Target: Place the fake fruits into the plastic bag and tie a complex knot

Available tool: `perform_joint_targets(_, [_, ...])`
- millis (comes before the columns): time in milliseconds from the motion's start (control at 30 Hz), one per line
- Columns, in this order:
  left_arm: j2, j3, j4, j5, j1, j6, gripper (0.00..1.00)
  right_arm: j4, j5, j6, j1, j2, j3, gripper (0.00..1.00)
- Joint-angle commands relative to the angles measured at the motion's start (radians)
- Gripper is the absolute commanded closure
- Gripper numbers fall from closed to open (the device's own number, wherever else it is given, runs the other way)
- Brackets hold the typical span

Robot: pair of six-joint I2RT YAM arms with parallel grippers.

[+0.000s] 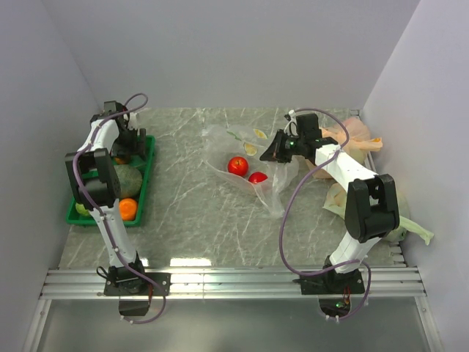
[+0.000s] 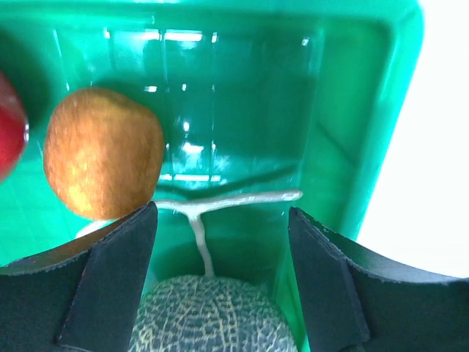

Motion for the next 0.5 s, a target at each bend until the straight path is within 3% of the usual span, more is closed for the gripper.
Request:
perform_joint_targets(0, [-0.011, 0.017, -0.049, -0.031, -0.001, 0.048, 0.22, 0.019, -0.014, -0.009, -0.007, -0.031, 0.006, 1.0])
perform_joint_targets(467, [0.145, 0.049, -0.06, -0.081, -0.007, 0.069, 0.32, 0.012, -0.003, -0.009, -0.008, -0.01, 0.025, 1.0])
